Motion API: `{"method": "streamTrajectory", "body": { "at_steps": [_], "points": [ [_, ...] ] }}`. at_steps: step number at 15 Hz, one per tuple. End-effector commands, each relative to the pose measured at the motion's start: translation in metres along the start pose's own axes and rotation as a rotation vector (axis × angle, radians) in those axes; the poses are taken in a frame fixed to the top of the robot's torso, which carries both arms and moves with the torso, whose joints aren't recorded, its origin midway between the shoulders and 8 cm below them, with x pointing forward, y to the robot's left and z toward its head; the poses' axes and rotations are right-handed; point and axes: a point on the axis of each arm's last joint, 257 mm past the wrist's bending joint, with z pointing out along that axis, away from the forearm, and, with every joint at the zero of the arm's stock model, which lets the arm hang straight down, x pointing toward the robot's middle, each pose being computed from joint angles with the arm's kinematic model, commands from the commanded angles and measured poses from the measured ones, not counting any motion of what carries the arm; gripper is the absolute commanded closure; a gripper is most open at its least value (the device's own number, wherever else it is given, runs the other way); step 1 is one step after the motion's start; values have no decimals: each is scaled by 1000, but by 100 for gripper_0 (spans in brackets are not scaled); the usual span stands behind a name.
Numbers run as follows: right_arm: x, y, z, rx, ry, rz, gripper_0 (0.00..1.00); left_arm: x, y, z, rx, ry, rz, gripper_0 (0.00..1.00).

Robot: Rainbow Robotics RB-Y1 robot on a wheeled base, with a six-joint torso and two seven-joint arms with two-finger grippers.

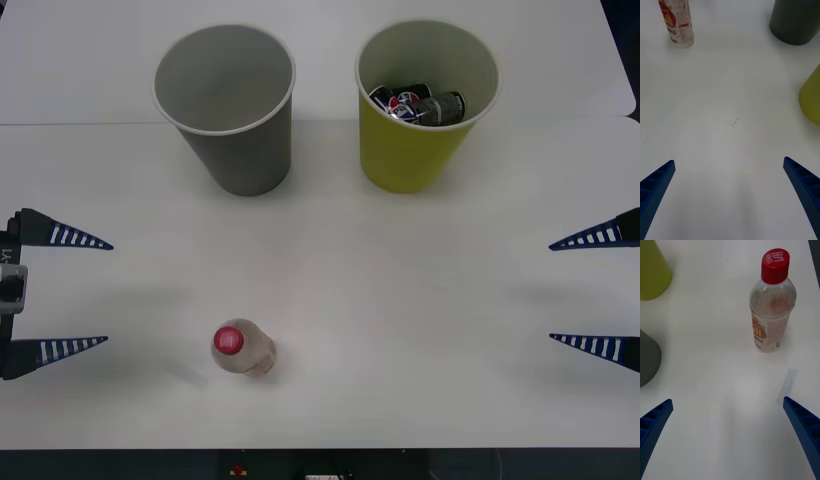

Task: Put the can into the green bin and the plastic bottle into the gray bin

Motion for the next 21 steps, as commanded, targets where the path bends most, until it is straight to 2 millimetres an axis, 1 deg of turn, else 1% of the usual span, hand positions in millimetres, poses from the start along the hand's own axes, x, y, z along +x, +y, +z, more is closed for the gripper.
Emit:
{"method": "streamTrajectory", "body": {
  "at_steps": [1,2,4,7,11,13,18,21],
  "points": [
    [0,0,0,0,0,0,0,0,0,0,0,0,0,0],
    [0,0,0,0,0,0,0,4,-3,-1,-3,2,-13,0],
    [0,0,0,0,0,0,0,5,1,-6,-19,7,-5,0],
    [0,0,0,0,0,0,0,9,0,-7,-17,10,1,0],
    [0,0,0,0,0,0,0,19,-17,-3,23,-49,-38,0],
    [0,0,0,0,0,0,0,22,-24,3,47,-89,-59,0],
    [0,0,0,0,0,0,0,23,-34,22,66,-212,-75,0],
    [0,0,0,0,0,0,0,26,-36,33,63,-274,-86,0]
  ]
}}
